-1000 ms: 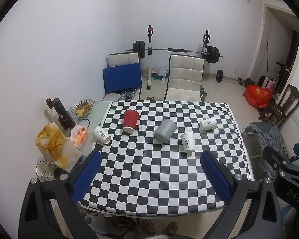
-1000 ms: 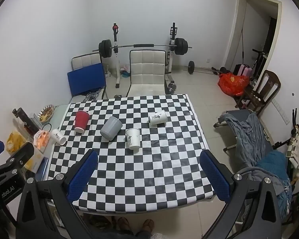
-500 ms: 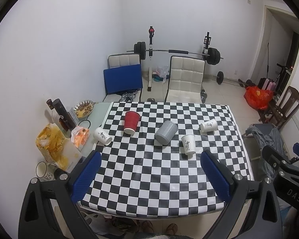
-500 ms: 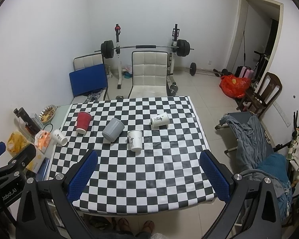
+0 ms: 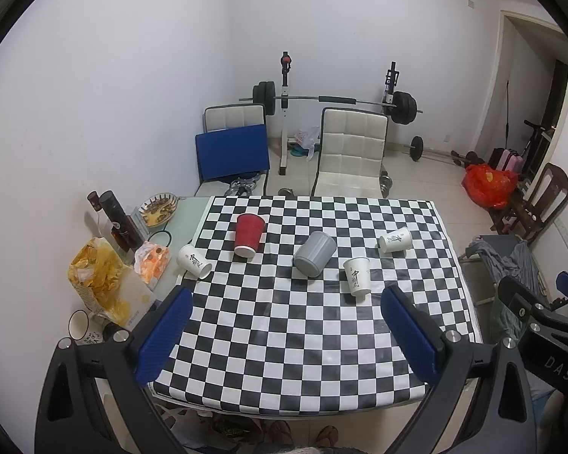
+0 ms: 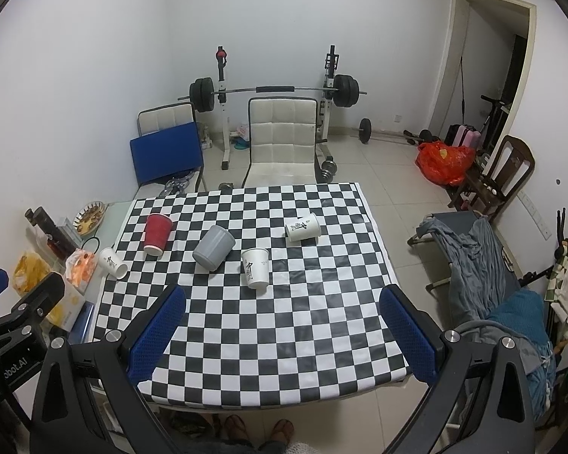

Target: Flip cup upright

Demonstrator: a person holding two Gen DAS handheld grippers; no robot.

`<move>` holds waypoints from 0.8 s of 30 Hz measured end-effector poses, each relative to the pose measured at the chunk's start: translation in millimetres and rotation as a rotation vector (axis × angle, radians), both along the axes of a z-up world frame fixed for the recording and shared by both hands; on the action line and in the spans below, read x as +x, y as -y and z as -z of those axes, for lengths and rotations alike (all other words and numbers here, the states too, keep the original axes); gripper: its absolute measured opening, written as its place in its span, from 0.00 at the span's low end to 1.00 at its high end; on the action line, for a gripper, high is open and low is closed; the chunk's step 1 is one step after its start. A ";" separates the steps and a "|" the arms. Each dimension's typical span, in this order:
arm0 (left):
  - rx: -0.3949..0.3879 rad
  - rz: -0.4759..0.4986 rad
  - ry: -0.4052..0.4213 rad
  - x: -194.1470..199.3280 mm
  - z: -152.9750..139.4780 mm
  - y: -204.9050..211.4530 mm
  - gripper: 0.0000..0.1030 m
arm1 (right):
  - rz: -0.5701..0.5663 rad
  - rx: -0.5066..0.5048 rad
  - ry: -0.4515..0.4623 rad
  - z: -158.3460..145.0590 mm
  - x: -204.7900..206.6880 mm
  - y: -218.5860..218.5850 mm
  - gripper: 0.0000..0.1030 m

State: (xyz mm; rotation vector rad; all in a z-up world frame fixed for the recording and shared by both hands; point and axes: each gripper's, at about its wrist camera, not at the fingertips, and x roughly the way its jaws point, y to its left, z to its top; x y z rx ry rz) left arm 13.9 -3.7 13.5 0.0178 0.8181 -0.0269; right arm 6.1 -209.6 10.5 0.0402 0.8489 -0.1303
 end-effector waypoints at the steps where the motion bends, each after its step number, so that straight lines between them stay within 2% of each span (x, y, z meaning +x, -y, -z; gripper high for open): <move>1: -0.001 0.002 0.000 0.0 -0.2 -0.1 0.99 | 0.001 0.001 0.000 -1.0 2.8 -3.2 1.00; 24: -0.003 0.003 0.012 -1.0 -7.9 5.4 0.99 | 0.000 0.003 0.005 -1.8 1.1 -1.6 1.00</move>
